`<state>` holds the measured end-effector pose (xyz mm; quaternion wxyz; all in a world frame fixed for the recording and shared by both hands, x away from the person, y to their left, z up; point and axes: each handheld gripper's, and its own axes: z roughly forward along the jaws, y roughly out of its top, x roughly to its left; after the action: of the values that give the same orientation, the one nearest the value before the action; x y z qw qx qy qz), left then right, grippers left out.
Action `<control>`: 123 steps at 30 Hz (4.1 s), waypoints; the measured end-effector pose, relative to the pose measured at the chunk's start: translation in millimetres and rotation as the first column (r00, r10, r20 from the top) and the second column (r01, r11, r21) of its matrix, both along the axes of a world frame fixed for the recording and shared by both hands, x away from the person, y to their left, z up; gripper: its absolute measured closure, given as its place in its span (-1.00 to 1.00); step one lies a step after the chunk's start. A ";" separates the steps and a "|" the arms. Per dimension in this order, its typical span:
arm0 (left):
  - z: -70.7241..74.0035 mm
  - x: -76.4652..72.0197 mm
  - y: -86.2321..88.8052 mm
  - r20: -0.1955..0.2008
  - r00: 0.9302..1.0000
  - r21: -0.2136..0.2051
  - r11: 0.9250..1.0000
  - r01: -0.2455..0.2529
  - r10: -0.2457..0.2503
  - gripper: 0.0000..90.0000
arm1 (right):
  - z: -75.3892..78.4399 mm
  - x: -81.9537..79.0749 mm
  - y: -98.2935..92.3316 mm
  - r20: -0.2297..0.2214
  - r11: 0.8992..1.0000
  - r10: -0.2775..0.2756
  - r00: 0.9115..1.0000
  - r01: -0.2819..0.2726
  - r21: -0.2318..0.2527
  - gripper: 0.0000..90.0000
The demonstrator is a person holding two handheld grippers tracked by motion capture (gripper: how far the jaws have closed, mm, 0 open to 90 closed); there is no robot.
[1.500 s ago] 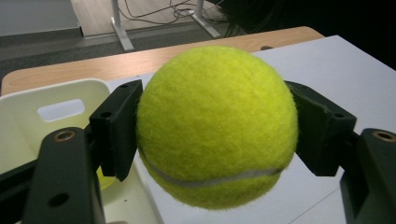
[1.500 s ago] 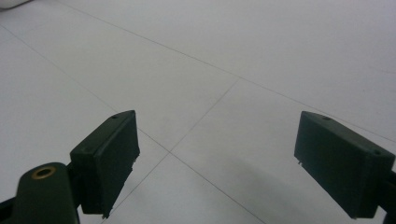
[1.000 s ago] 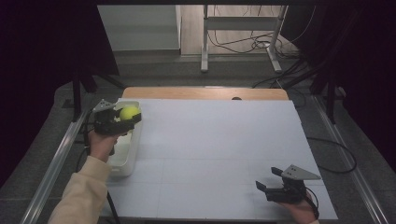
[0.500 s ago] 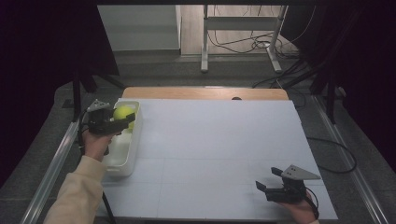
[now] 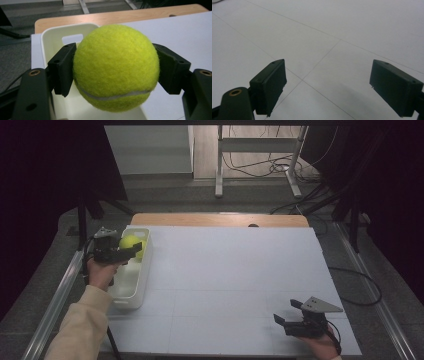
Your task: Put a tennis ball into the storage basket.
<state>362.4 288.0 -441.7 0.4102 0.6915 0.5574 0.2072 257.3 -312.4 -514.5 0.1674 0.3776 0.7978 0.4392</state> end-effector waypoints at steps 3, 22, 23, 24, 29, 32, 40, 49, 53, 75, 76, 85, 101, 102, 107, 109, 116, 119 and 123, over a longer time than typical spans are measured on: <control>-3.3 3.6 0.9 -0.027 1.000 0.006 1.000 -0.005 0.005 -0.42 | 0.1 0.0 -0.2 0.001 1.000 0.000 1.000 0.000 0.000 -0.68; -16.3 15.6 -2.3 -0.148 0.989 0.077 0.997 0.001 0.010 -0.43 | 0.1 0.2 -1.0 0.004 1.000 0.000 1.000 0.000 -0.002 -0.68; -16.6 15.6 -2.3 -0.152 0.988 0.076 0.997 0.000 0.012 -0.43 | 0.1 0.2 -1.0 0.004 1.000 0.001 1.000 -0.001 -0.002 -0.68; -17.0 15.5 -1.9 -0.155 0.988 0.082 0.997 0.000 0.013 -0.43 | 0.1 0.2 -1.0 0.004 1.000 0.001 1.000 -0.001 -0.002 -0.68; -18.2 14.1 0.4 -0.161 0.987 0.076 0.997 -0.009 0.021 -0.43 | 0.1 0.2 -0.9 0.003 1.000 0.002 1.000 -0.002 -0.002 -0.68; -18.4 13.7 1.2 -0.159 0.987 0.075 0.997 -0.020 0.032 -0.45 | 0.1 0.2 -0.9 0.003 1.000 0.000 1.000 0.000 -0.004 -0.68; -8.9 5.7 1.0 -0.102 0.995 0.036 0.999 -0.013 0.016 -0.67 | 0.7 0.3 -1.3 0.005 1.000 0.001 1.000 -0.001 0.002 -0.68; 3.4 -9.4 -12.3 -0.029 0.999 -0.007 0.999 0.043 -0.043 -0.65 | 1.9 0.6 -2.9 0.010 1.000 0.004 1.000 -0.004 0.014 -0.68; 8.6 -17.1 -17.1 -0.007 0.996 -0.021 0.996 0.089 -0.089 -0.64 | 1.5 2.8 -2.7 0.010 1.000 0.011 1.000 -0.011 0.020 -0.68; 10.7 -53.3 -53.1 0.091 0.964 -0.049 0.966 0.255 -0.250 -0.64 | -0.5 9.9 1.2 0.004 0.999 0.040 0.999 -0.040 0.021 -0.68; 10.7 -54.3 -54.9 0.095 0.962 -0.048 0.964 0.262 -0.257 -0.64 | -0.8 9.8 1.2 0.004 0.999 0.040 0.999 -0.040 0.020 -0.68; 8.7 -62.4 -76.0 0.108 0.937 -0.053 0.939 0.340 -0.333 -0.64 | 0.3 7.9 0.1 0.005 0.999 0.029 1.000 -0.029 0.018 -0.68; -10.9 -87.5 -106.7 0.110 0.900 -0.079 0.899 0.431 -0.422 -0.64 | 0.9 5.3 2.3 0.006 0.999 0.030 1.000 -0.030 0.019 -0.68; -13.2 -90.0 -109.7 0.108 0.896 -0.077 0.895 0.439 -0.430 -0.64 | 1.0 5.1 2.4 0.006 0.999 0.030 1.000 -0.030 0.021 -0.68; -21.1 -100.5 -117.5 0.102 0.886 -0.068 0.885 0.460 -0.452 -0.64 | 1.0 4.7 2.8 0.006 0.999 0.032 0.999 -0.033 0.021 -0.68; -23.4 -102.6 -118.6 0.100 0.885 -0.065 0.885 0.461 -0.454 -0.64 | 1.1 4.5 2.8 0.006 0.999 0.033 0.999 -0.033 0.022 -0.68; -48.6 -116.6 -120.1 0.060 0.885 -0.063 0.883 0.464 -0.461 -0.64 | 1.8 3.1 3.3 0.010 0.999 0.039 0.999 -0.039 0.023 -0.68; -58.6 -120.8 -117.1 0.042 0.888 -0.048 0.887 0.460 -0.458 -0.64 | 1.7 2.9 3.8 0.009 0.999 0.044 0.999 -0.044 0.026 -0.68; -70.2 -127.3 -111.0 0.035 0.893 -0.020 0.893 0.449 -0.448 -0.64 | 1.9 2.6 3.8 0.010 0.998 0.048 0.999 -0.048 0.028 -0.68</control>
<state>235.2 177.0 -511.8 0.4645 0.7924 0.3800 0.1093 259.9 -308.6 -512.5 0.1552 0.3588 0.7996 0.4559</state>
